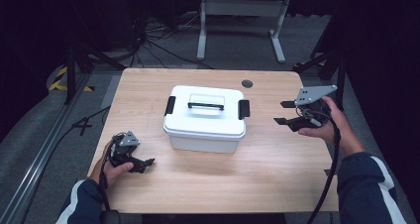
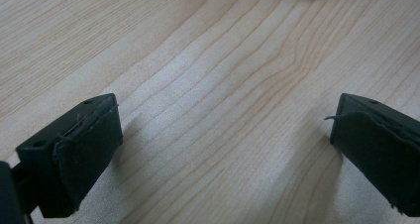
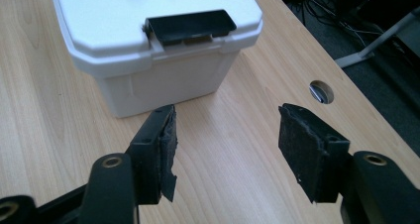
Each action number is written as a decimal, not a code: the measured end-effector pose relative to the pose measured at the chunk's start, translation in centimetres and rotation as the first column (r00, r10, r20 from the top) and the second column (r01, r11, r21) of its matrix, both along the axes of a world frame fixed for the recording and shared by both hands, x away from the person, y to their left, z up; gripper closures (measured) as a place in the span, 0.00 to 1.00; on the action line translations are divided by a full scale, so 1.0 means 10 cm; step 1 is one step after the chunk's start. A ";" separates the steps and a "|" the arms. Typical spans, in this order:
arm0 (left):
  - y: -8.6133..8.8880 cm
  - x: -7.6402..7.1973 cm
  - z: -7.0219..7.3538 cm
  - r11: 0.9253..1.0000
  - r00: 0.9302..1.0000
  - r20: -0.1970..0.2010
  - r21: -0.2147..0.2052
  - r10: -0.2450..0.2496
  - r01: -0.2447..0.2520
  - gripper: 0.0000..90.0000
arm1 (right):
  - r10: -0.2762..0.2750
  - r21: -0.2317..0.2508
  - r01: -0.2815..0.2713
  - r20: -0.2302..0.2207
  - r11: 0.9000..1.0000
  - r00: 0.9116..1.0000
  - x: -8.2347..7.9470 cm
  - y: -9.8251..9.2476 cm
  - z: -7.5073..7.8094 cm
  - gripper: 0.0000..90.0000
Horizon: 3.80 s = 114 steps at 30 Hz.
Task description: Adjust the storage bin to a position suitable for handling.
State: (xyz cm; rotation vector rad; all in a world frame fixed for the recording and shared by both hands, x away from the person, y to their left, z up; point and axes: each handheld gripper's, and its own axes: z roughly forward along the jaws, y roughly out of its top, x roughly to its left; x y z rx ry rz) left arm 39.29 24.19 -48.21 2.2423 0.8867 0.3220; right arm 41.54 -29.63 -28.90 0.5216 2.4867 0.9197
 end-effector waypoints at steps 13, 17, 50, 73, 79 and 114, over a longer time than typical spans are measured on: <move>0.00 0.00 0.00 1.000 1.000 0.000 0.001 0.000 0.000 0.00 | 0.078 -0.103 -0.076 0.015 0.992 0.997 0.13 0.50 0.27 0.53; 0.00 0.00 0.00 1.000 1.000 0.000 0.000 0.000 0.000 0.00 | 0.109 -0.139 -0.108 -0.004 0.984 0.994 0.18 0.68 0.29 0.55; 0.00 0.01 0.00 1.000 1.000 0.005 0.001 -0.005 0.005 0.00 | 0.232 -0.366 -0.252 -0.097 0.896 0.968 0.51 1.96 0.15 0.70; 0.00 0.01 0.00 1.000 1.000 0.004 0.002 -0.005 0.005 0.00 | 0.273 -0.372 -0.281 -0.077 0.885 0.959 0.52 2.07 0.09 0.94; 0.00 0.01 0.00 1.000 1.000 0.004 0.002 -0.005 0.005 0.00 | 0.280 -0.370 -0.284 -0.067 0.884 0.958 0.52 2.08 0.11 0.94; 0.00 0.01 0.00 1.000 1.000 0.004 0.002 -0.005 0.005 0.00 | 0.298 -0.308 -0.271 0.044 0.912 0.954 0.44 1.94 0.37 0.94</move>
